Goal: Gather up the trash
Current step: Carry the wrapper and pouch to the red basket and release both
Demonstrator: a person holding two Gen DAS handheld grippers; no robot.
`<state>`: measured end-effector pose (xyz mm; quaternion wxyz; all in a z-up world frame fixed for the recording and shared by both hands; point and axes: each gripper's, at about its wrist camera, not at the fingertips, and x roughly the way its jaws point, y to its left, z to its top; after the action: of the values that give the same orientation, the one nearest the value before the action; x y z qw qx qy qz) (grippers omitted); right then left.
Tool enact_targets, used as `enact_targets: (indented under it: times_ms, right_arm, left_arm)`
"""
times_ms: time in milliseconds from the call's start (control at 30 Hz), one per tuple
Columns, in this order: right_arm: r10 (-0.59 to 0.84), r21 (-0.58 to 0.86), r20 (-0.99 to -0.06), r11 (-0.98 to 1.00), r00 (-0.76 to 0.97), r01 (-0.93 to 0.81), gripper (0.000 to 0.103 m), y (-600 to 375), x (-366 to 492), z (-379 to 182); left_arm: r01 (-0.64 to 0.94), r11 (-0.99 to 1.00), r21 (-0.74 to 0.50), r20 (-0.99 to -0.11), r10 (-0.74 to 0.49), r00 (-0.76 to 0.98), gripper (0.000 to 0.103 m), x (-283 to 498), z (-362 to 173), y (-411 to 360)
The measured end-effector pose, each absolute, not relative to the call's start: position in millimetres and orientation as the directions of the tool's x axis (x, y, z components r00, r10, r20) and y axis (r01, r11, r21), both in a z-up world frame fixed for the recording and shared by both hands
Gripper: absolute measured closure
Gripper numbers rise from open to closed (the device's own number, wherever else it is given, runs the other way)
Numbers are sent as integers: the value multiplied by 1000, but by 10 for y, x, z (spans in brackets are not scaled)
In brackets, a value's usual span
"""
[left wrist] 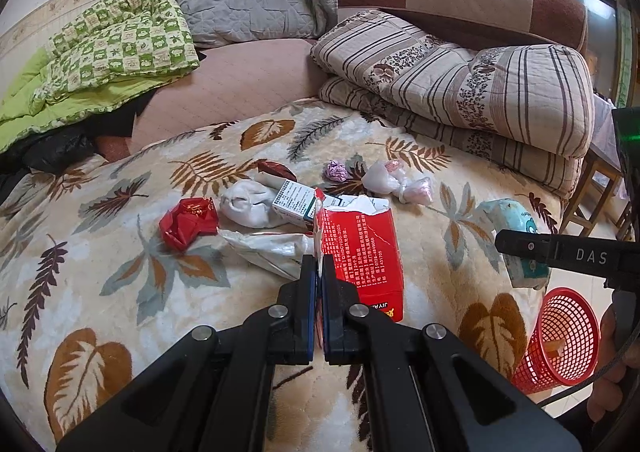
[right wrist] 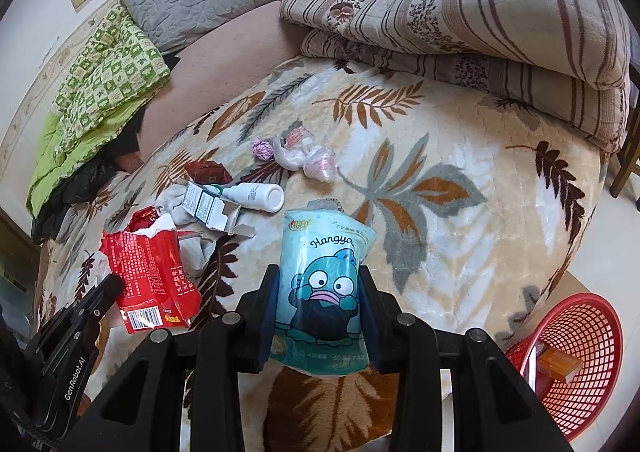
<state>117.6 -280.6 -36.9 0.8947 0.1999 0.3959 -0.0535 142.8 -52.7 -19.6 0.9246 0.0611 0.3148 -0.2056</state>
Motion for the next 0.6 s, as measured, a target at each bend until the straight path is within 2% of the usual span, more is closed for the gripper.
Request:
enact_targets:
  times_ms: [233, 433, 600]
  right_arm:
    - [43, 309, -731, 911, 681, 273, 63, -2870, 1126, -348]
    - [11, 319, -722, 892, 692, 319, 63, -3138, 900, -304]
    - [-55, 342, -733, 832, 678, 436, 63, -3669, 528, -354]
  left_arm:
    - [436, 900, -17, -609, -355, 709, 101, 1428, -201, -571]
    - [514, 855, -66, -609, -443, 658, 101, 1354, -124, -751]
    - [605, 791, -95, -628, -519, 580, 101, 1190, -116, -1135]
